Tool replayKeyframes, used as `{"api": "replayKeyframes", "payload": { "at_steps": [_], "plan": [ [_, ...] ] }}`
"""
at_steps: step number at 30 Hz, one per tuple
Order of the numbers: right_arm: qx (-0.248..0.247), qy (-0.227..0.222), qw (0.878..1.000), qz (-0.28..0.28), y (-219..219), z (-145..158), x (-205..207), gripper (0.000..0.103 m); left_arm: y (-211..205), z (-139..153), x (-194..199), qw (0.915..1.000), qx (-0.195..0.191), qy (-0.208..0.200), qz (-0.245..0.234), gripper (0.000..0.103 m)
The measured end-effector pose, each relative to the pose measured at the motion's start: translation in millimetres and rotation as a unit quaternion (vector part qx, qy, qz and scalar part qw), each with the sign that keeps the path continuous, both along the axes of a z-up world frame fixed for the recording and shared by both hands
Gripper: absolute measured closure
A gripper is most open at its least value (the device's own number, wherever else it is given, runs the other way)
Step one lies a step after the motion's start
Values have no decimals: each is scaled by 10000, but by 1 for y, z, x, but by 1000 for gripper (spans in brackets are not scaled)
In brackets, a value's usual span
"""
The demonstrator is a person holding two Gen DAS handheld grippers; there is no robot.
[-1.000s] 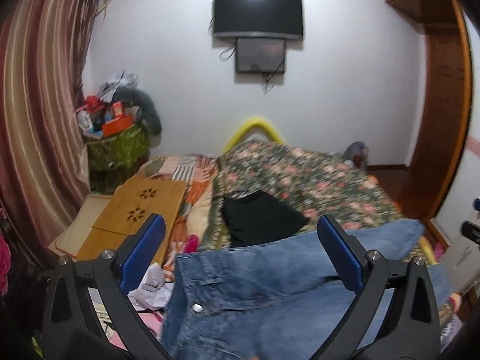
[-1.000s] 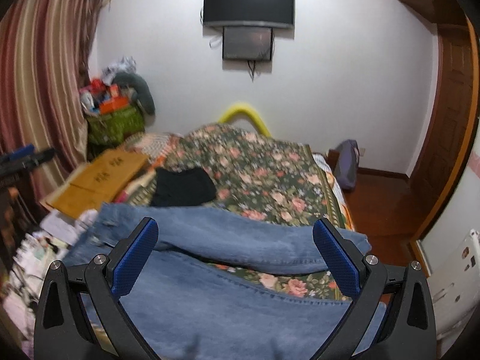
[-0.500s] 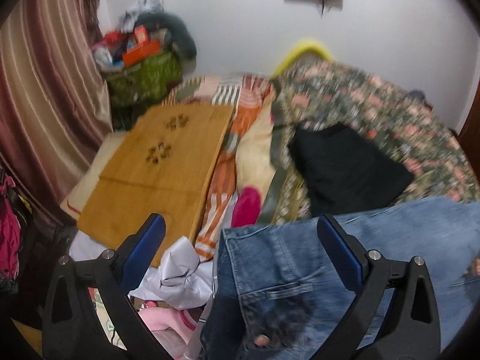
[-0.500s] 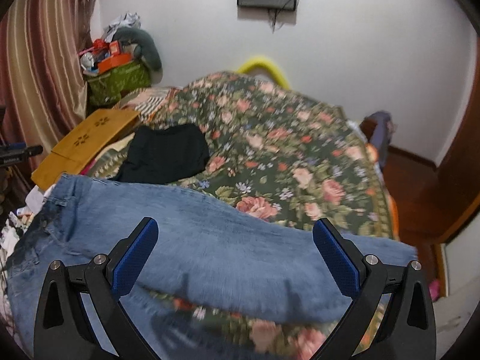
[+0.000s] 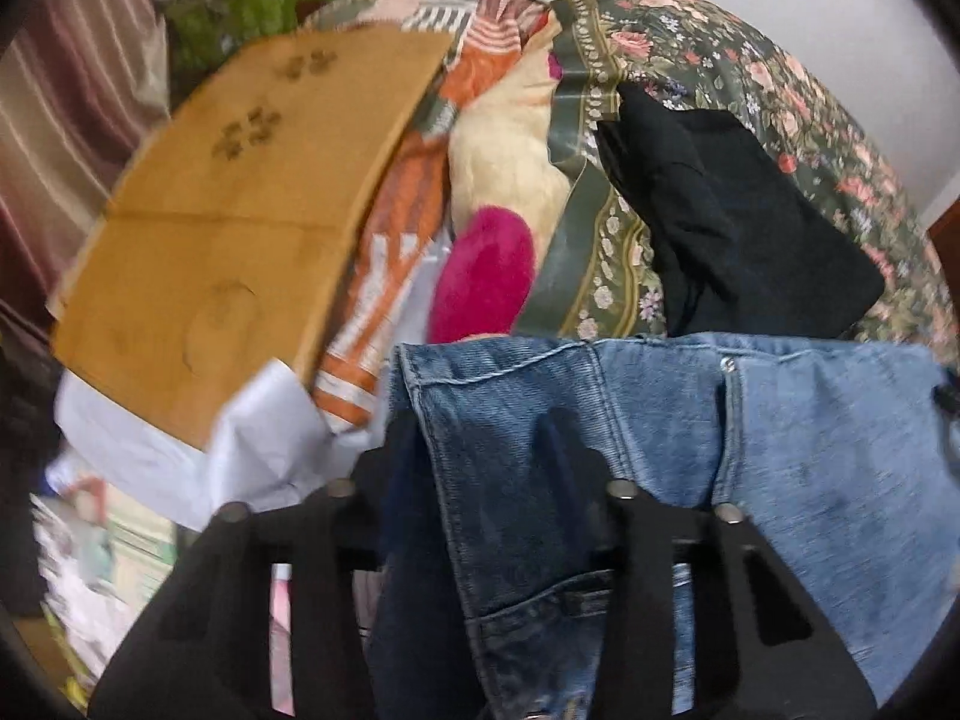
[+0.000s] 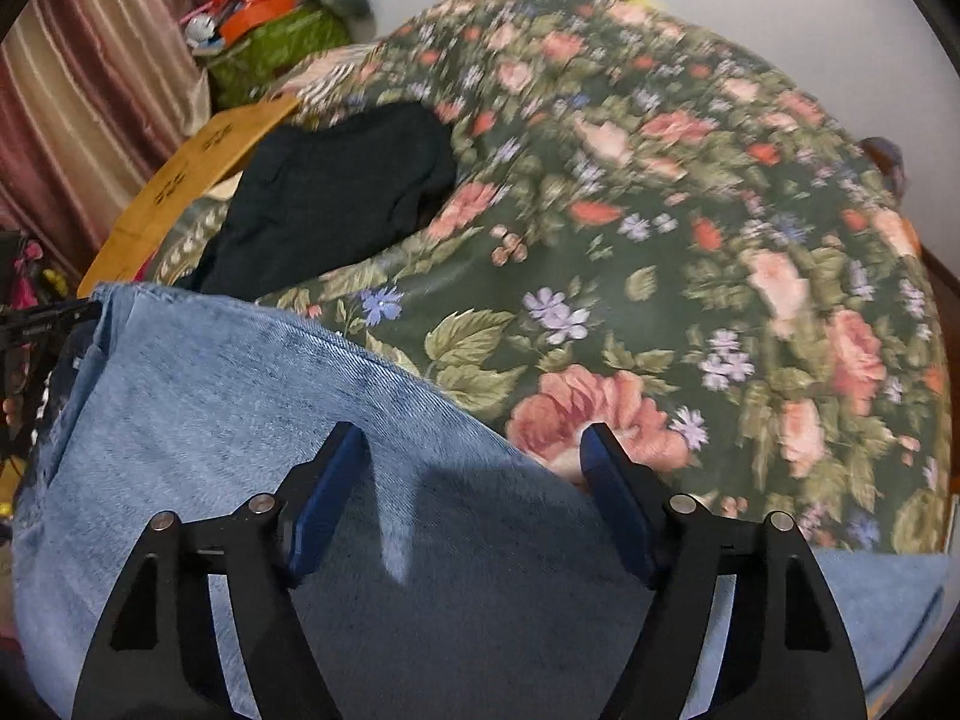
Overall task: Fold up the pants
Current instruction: 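Lower both grippers onto the jeans waistband and hem and close them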
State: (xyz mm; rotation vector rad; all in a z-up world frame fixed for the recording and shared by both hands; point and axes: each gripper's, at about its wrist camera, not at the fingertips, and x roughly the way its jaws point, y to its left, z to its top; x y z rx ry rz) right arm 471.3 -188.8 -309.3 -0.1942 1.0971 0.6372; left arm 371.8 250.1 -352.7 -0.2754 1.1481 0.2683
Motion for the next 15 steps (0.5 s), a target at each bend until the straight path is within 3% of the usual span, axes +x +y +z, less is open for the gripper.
{"api": "replayKeyframes", "payload": {
  "at_steps": [1, 3, 8, 11, 15],
  "plan": [
    [16, -81, 9999, 84, 1, 2, -3, 33, 1, 2, 1, 10000, -67, -3, 25, 71],
    [55, -100, 9995, 302, 3, 5, -6, 55, 1, 4, 4, 10000, -24, -9, 8, 98],
    [46, -11, 9991, 426, 5, 5, -14, 85, -5, 15, 8, 9996, 263, -56, -88, 100],
    [14, -116, 9993, 362, 4, 8, -14, 91, -5, 22, 13, 9985, 520, -157, -62, 100],
    [27, -579, 9983, -20, 4, 19, -15, 94, -2, 23, 24, 9985, 507, -193, -13, 100]
  ]
}}
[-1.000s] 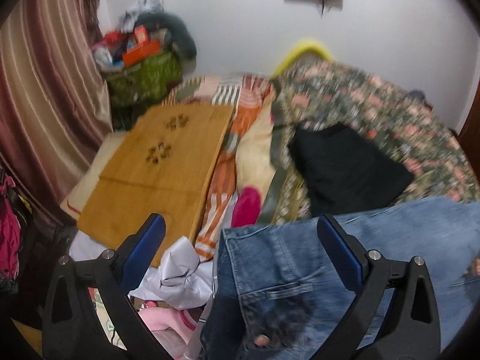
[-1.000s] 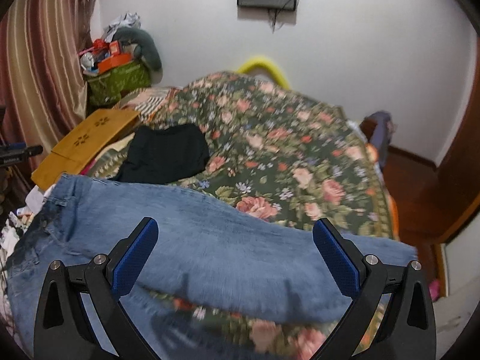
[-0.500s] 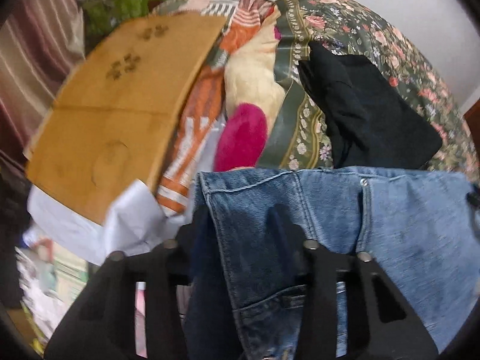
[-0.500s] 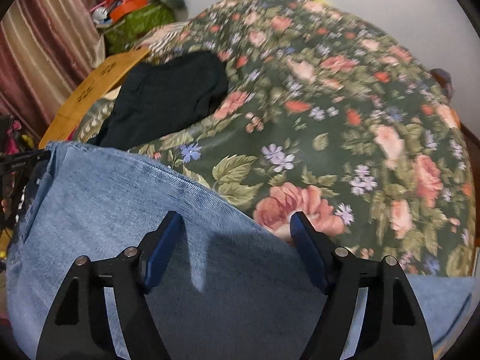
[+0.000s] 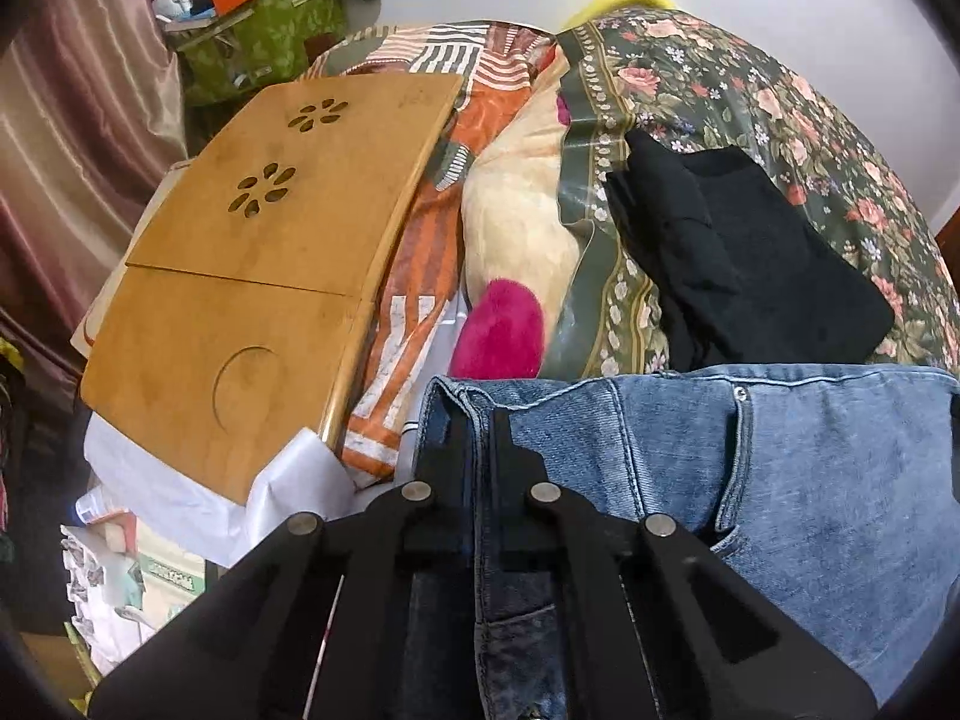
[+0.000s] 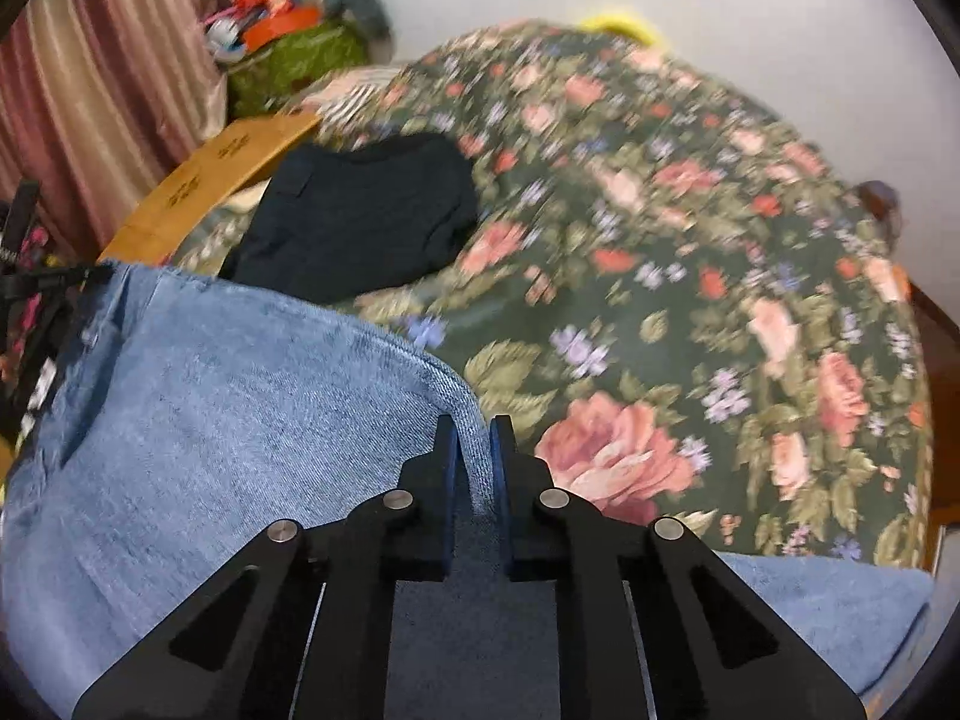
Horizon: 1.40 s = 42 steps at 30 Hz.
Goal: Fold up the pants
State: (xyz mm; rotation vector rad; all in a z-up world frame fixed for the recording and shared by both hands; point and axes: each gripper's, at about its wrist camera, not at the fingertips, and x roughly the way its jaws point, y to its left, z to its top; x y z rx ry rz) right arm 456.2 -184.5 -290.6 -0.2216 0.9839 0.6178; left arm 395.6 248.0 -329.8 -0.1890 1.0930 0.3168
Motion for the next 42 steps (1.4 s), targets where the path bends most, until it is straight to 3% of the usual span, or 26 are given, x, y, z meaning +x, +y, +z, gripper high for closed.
{"api": "replayKeyframes", "payload": {
  "at_steps": [3, 8, 15, 20, 32, 37, 42],
  "plan": [
    [150, -181, 9996, -172, -4, 13, -8, 95, -5, 7, -2, 9998, -81, -124, -153, 100],
    [450, -356, 9980, -279, -17, 45, -37, 95, -15, 50, -30, 9961, -148, -666, -554, 100],
    [565, -642, 9962, -184, -29, 88, -112, 96, -35, 105, -84, 9872, 17, -1205, -1041, 100],
    [550, -583, 9967, -124, -33, 94, -166, 96, -43, 123, -127, 9805, 115, -1468, -1300, 100],
    [811, -56, 9961, -333, -36, 62, -267, 96, -36, 92, -240, 9827, 39, -1385, -1226, 100],
    [896, 166, 9945, -509, -39, 44, -288, 96, -38, 69, -275, 9868, -29, -1166, -1123, 100],
    [878, 334, 9939, -575, -42, 31, -302, 96, -36, 37, -294, 9919, -363, -751, -953, 100]
  ]
}}
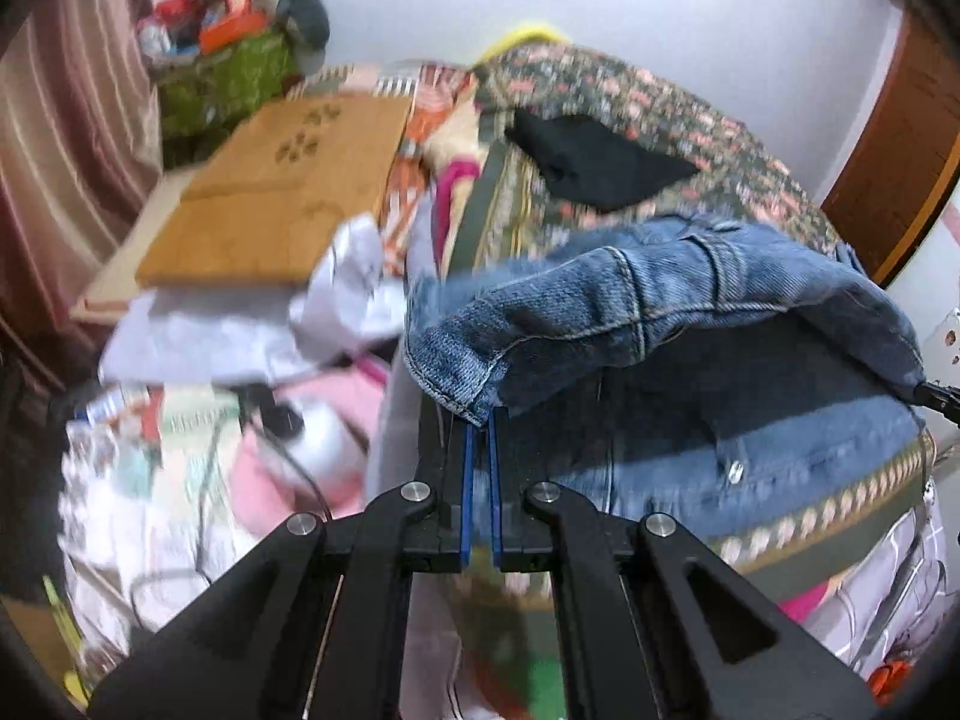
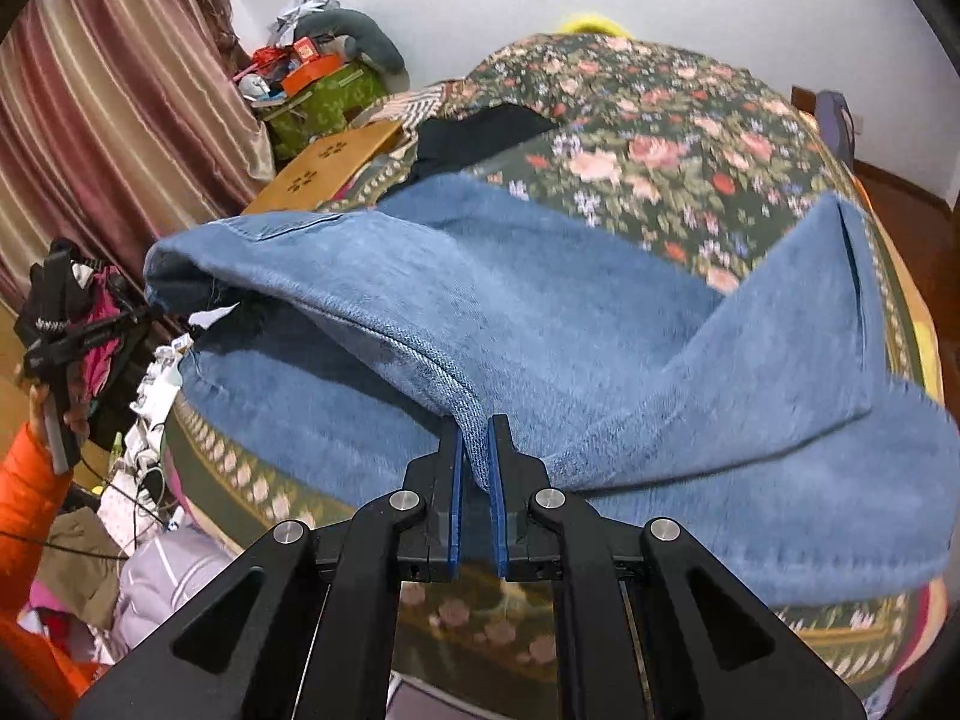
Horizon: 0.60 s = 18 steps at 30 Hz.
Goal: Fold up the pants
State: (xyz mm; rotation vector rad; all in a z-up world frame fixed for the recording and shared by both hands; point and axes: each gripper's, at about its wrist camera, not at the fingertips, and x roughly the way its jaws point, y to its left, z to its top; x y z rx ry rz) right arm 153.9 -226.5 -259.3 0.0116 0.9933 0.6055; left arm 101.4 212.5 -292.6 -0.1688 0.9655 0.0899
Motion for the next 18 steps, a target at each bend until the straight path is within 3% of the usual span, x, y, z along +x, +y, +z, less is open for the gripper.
{"api": "replayKeyframes", "payload": {
  "at_steps": [5, 11, 12, 14, 16, 18],
  "plan": [
    [151, 113, 9998, -43, -4, -7, -4, 92, -4, -21, -12, 9988, 78, 430, 198, 100],
    [133, 211, 9997, 64, -14, 9, -2, 85, 1, 13, -11, 9982, 326, 276, 414, 99],
    [103, 173, 9998, 29, -17, 11, -1, 78, -1, 22, -6, 9982, 365, 228, 412, 95],
    [23, 8, 9999, -168, -29, 21, 4, 73, -7, 38, 7, 9984, 397, 147, 364, 90],
    [88, -131, 9994, -323, -43, 31, 11, 72, -19, 53, 25, 9984, 479, 54, 296, 78],
    [-1, -210, 9982, -567, -56, 38, 24, 62, -34, 64, 45, 9980, 582, -50, 227, 54]
  ]
}}
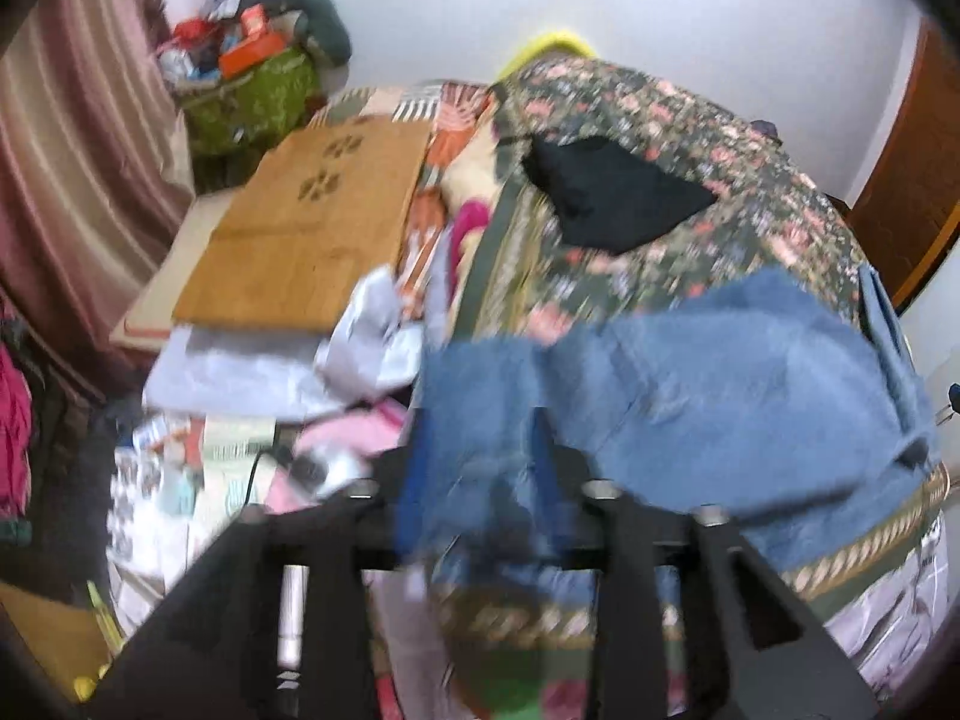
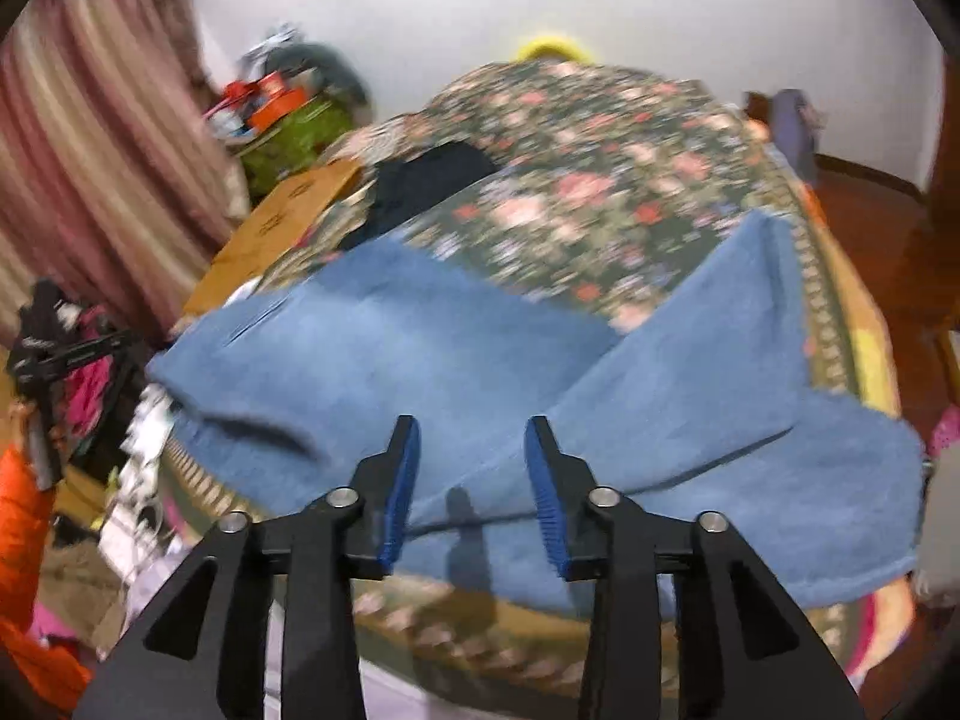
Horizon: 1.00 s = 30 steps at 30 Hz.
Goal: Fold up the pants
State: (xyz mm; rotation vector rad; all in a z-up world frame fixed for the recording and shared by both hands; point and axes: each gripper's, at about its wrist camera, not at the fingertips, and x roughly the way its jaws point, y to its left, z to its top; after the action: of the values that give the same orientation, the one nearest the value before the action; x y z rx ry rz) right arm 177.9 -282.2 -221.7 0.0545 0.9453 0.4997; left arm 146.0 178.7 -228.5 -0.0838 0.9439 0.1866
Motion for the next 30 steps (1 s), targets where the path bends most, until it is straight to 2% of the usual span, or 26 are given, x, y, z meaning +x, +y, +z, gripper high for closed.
{"api": "replayKeyframes", "payload": {
  "at_steps": [2, 5, 8, 12, 18, 22, 24, 25, 26, 27, 28, 29, 30],
  "plan": [
    [-126, -88, 9996, -221, -12, 3, 17, 59, -19, 9, 23, 9999, 41, -93, -106, 47],
    [-328, -115, 9984, -447, -26, 1, 50, 59, -42, 14, 56, 9997, -3, -38, -247, 42],
    [-440, -16, 9970, -633, -38, -9, 86, 59, -69, 11, 94, 9991, -90, 94, -398, 33],
    [-424, 256, 9948, -888, -55, -30, 133, 59, -106, -3, 133, 9974, -66, 350, -619, 30],
    [-336, 818, 9860, -1411, -68, -79, 199, 59, -143, -41, 157, 9915, 171, 862, -963, 29],
    [-208, 1129, 9813, -1543, -72, -105, 220, 59, -155, -68, 158, 9865, 98, 1244, -1059, 29],
    [-211, 1182, 9804, -1562, -72, -114, 223, 59, -158, -77, 158, 9862, 83, 1306, -1012, 28],
    [-297, 1098, 9810, -1571, -70, -114, 221, 63, -157, -79, 156, 9873, 54, 1277, -947, 27],
    [-427, 1033, 9813, -1565, -69, -113, 220, 76, -156, -80, 155, 9886, 35, 1240, -859, 22],
    [-589, 953, 9819, -1524, -68, -112, 218, 83, -154, -81, 154, 9895, 14, 1224, -768, 19],
    [-563, 927, 9833, -1460, -71, -111, 217, 84, -152, -81, 153, 9899, -46, 1226, -710, 19],
    [-445, 950, 9847, -1392, -75, -109, 215, 96, -150, -82, 153, 9901, -117, 1231, -667, 18],
    [-354, 985, 9853, -1348, -79, -107, 214, 98, -148, -83, 153, 9901, -189, 1254, -607, 18]
  ]
}}
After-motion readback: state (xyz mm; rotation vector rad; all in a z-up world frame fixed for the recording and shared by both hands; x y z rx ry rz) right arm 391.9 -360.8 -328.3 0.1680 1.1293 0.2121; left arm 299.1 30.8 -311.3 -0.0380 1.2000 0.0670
